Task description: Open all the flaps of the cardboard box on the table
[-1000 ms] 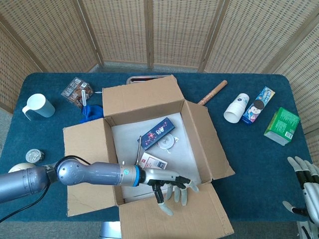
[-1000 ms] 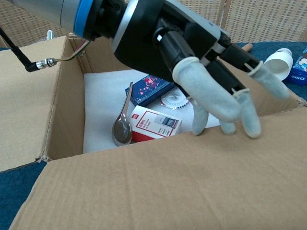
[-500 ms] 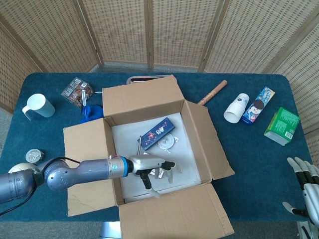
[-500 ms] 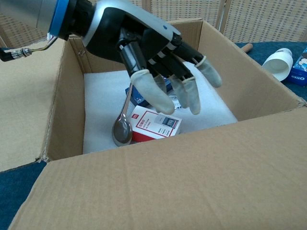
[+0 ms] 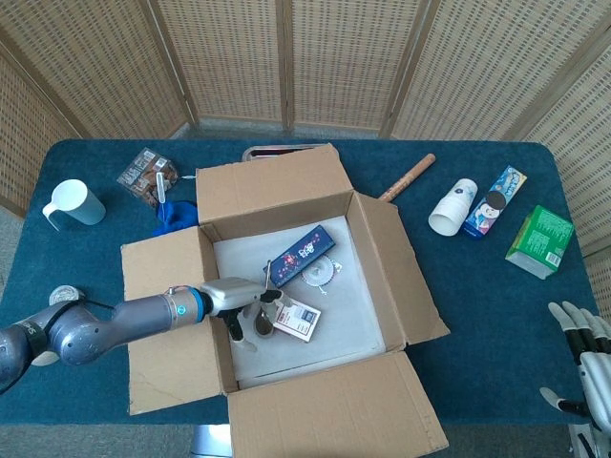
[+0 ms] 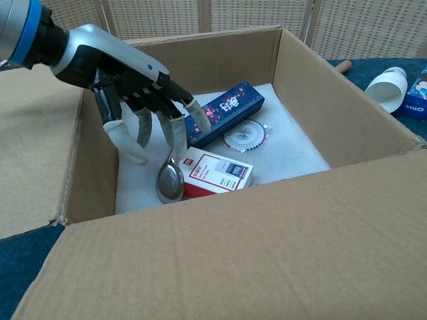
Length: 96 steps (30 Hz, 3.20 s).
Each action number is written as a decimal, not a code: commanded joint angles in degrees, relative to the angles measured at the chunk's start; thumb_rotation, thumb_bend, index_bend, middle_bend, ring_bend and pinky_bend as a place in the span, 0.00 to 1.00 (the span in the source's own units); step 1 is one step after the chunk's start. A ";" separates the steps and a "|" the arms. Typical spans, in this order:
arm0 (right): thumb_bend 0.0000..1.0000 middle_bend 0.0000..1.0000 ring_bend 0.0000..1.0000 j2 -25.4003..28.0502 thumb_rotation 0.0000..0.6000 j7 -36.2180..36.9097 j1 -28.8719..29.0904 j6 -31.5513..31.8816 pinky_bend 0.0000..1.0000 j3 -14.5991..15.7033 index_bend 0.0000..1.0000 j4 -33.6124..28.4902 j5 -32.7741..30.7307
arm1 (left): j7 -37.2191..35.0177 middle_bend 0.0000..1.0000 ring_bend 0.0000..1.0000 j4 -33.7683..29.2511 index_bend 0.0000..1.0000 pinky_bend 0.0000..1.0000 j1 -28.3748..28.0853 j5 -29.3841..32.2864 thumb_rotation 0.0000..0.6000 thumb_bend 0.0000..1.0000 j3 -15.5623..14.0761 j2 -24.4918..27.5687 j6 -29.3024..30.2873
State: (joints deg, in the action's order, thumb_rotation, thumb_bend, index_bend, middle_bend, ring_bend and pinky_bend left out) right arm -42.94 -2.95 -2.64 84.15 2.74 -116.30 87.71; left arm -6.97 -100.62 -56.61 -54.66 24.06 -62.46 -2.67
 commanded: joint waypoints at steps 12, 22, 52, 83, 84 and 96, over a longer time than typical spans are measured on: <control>0.00 0.00 0.00 -0.53 1.00 -0.84 1.12 -2.03 0.00 -0.82 0.00 0.16 -3.17 | -7.37 0.33 0.25 22.45 0.13 0.40 -14.30 3.71 1.00 0.25 -14.22 -9.87 6.07; 0.00 0.00 0.00 -0.94 1.00 -1.85 1.60 -2.82 0.00 -1.14 0.00 0.08 -4.60 | -9.48 0.33 0.25 32.76 0.14 0.41 -20.25 5.82 1.00 0.26 -19.05 -14.37 7.37; 0.00 0.00 0.00 -1.09 1.00 -3.10 1.09 -1.81 0.00 -0.36 0.00 -0.70 -2.37 | -17.82 0.30 0.22 10.56 0.19 0.42 -4.49 -3.56 1.00 0.26 0.06 1.98 16.29; 0.00 0.00 0.00 -9.28 1.00 -8.08 1.22 5.81 0.00 -5.96 0.00 5.78 -3.88 | -14.08 0.00 0.00 3.76 0.18 0.00 37.18 -37.18 1.00 0.26 -16.73 15.87 73.85; 0.00 0.00 0.00 -9.50 1.00 -7.92 1.15 6.18 0.00 -6.00 0.00 5.97 -3.52 | -13.47 0.00 0.00 3.98 0.18 0.00 38.15 -37.40 1.00 0.26 -17.33 15.29 75.15; 0.00 0.00 0.00 -12.14 1.00 -5.01 2.23 5.25 0.00 -6.72 0.00 9.34 -2.98 | 9.00 0.00 0.00 -0.16 0.10 0.00 50.20 -36.09 1.00 0.26 -24.18 10.09 86.50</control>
State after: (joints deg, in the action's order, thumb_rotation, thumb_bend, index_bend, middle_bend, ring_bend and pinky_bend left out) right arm -54.61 -8.43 -0.65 89.58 -3.67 -107.50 85.05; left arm -7.00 -97.92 -10.06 -91.59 2.42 -51.07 81.25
